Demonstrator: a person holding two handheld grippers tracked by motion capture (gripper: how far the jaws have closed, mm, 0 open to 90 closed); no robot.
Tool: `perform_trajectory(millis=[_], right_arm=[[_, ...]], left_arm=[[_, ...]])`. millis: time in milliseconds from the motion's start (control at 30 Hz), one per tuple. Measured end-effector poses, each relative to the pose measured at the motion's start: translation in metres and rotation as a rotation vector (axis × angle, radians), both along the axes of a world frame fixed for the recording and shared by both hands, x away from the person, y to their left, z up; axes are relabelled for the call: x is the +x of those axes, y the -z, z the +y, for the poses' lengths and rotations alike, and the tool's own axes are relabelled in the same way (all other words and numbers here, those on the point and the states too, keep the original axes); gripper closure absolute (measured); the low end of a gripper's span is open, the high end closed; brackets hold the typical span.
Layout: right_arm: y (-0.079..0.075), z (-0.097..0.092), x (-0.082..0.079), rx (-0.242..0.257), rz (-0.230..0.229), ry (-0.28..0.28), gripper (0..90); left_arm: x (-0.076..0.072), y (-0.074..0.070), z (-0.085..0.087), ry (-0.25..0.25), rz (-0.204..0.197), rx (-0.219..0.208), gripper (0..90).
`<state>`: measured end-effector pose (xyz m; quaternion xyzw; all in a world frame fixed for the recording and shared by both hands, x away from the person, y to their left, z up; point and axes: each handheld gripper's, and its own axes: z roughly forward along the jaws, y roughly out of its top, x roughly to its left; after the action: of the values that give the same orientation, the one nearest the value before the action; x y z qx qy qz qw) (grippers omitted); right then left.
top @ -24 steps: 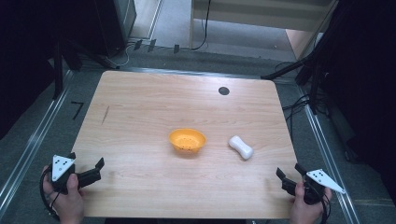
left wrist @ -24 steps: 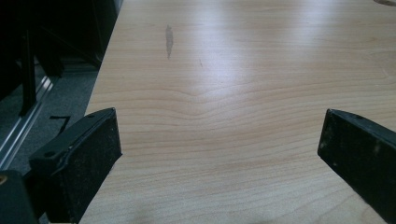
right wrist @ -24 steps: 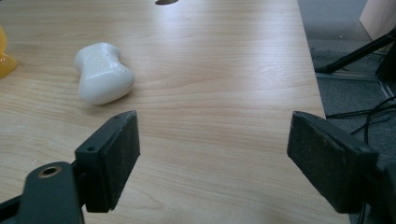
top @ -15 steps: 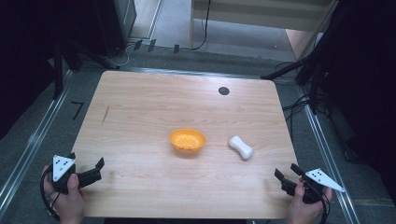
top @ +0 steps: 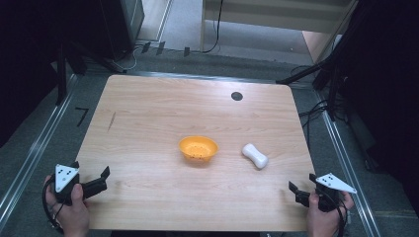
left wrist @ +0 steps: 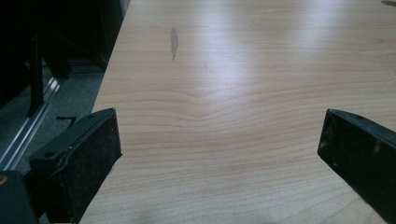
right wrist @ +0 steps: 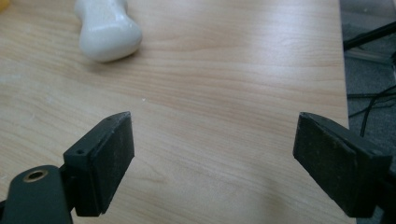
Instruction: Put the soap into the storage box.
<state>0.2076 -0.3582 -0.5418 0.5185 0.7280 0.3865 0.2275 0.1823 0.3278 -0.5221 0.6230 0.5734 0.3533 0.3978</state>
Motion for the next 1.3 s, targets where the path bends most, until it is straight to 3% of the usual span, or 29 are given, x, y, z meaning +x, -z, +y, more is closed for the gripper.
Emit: perform_trajectory(millis=[100, 133, 667, 1300], right_arm=[[-0.002, 0.002, 0.003, -0.023, 0.026, -0.016, 13.1], [-0.003, 0.004, 0.007, -0.043, 0.053, -0.019, 13.2], [-0.014, 0.011, 0.027, -0.1, 0.224, -0.076, 13.3], [-0.024, 0.023, 0.047, -0.123, 0.311, -0.109, 13.5]], left_arm=[[0.0, 0.0, 0.0, 0.0, 0.002, 0.003, 0.0], [0.0, 0.0, 0.0, 0.0, 0.001, 0.005, 0.0], [0.0, 0.0, 0.0, 0.001, 0.003, 0.008, 0.0], [0.0, 0.0, 0.001, 0.001, 0.002, -0.003, 0.0]])
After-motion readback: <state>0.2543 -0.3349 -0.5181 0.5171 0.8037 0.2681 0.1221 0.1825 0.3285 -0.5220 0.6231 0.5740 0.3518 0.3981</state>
